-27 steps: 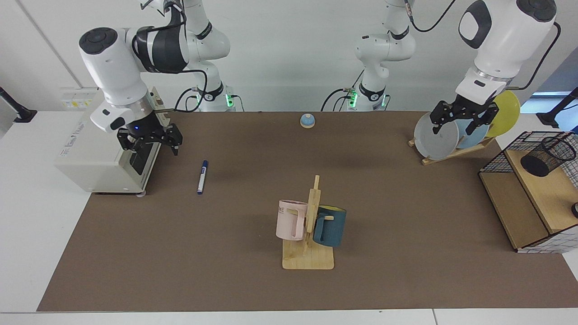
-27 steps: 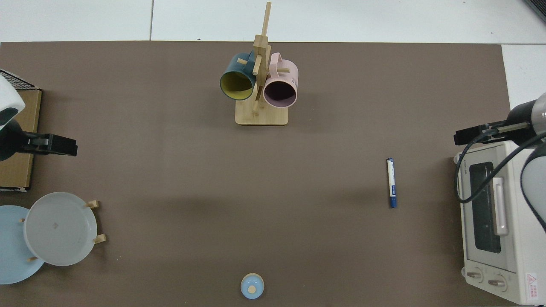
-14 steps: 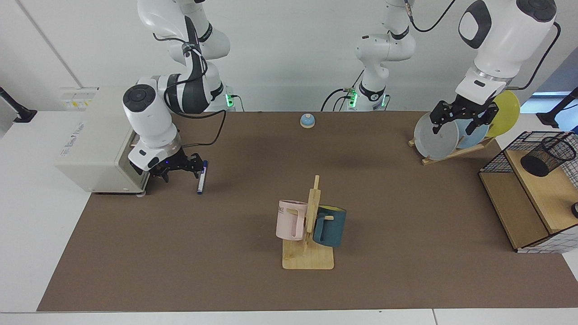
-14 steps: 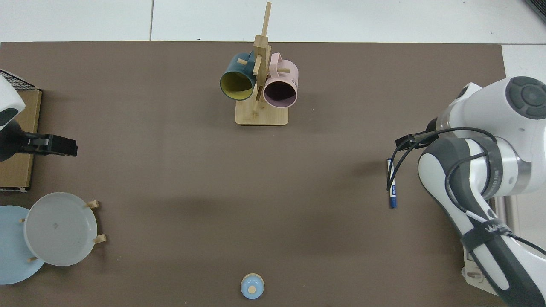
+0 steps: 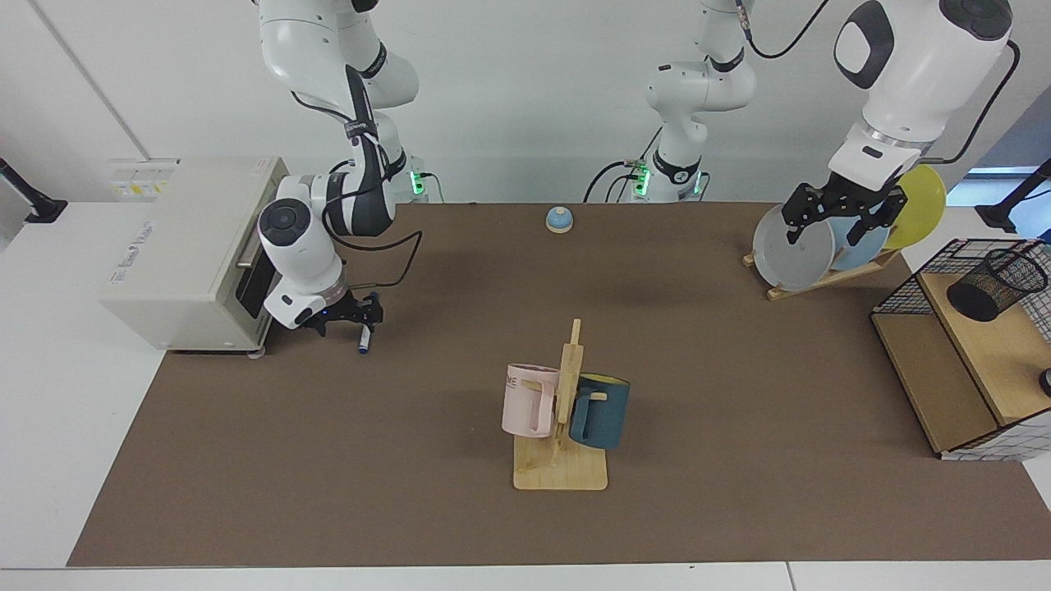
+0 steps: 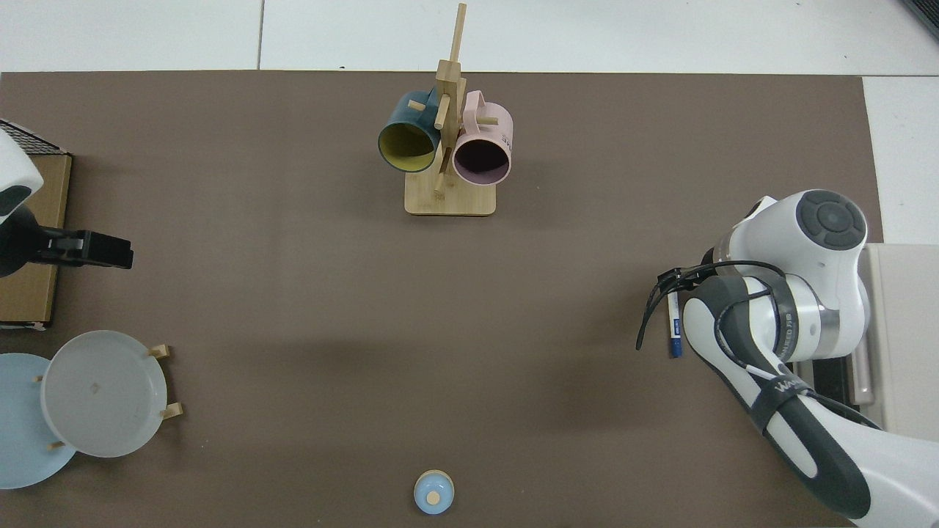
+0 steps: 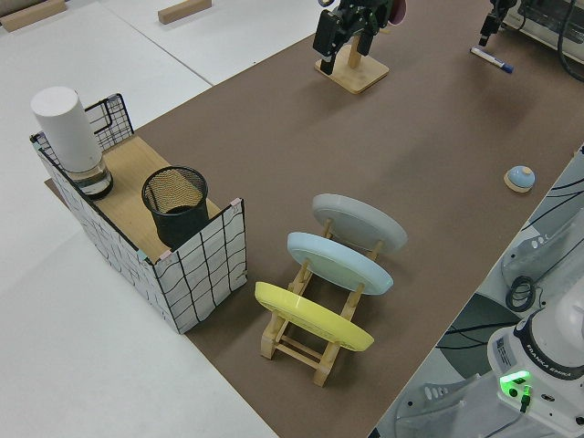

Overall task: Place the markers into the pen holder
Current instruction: 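Reach the right gripper down and grasp the dark blue marker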

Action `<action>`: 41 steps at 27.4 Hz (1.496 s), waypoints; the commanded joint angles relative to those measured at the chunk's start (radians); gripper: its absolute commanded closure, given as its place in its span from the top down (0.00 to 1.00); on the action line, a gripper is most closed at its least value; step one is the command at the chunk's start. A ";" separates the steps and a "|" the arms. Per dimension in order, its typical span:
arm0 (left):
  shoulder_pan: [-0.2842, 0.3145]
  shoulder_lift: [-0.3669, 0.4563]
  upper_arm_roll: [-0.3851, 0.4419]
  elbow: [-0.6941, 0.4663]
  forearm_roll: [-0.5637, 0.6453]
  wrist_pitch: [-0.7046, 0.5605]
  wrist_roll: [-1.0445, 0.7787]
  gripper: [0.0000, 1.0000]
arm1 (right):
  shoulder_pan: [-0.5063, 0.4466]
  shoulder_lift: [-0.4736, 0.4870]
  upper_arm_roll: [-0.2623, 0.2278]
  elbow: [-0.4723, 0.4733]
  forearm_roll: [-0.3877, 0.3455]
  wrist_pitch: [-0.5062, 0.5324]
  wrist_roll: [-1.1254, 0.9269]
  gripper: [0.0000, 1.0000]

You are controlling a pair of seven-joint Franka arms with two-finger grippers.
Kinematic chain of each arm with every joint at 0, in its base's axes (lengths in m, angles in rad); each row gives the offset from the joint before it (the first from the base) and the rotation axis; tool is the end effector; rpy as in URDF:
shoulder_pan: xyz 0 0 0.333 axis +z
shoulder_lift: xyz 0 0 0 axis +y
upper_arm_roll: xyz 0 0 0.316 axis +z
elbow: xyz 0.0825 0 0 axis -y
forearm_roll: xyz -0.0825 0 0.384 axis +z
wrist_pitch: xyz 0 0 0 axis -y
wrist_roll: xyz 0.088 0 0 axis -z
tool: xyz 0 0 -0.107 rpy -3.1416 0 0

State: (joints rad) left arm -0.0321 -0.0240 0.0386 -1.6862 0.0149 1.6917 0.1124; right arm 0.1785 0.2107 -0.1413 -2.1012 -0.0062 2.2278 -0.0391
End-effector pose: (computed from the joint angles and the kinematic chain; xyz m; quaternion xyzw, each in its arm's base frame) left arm 0.5559 0.0053 0.5936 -0.9984 0.0537 -0.0143 0.0078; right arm 0.5641 0.0220 0.3135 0.9982 0.0410 -0.0410 0.0171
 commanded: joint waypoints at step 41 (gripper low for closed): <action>0.001 -0.005 0.001 0.006 0.008 -0.049 0.000 1.00 | 0.029 0.050 0.002 -0.013 0.031 0.085 0.191 0.00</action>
State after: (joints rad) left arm -0.0321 -0.0240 0.0389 -1.6861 0.0151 1.6698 0.1124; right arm 0.2106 0.2505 -0.1431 -2.1202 -0.0032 2.2971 0.1148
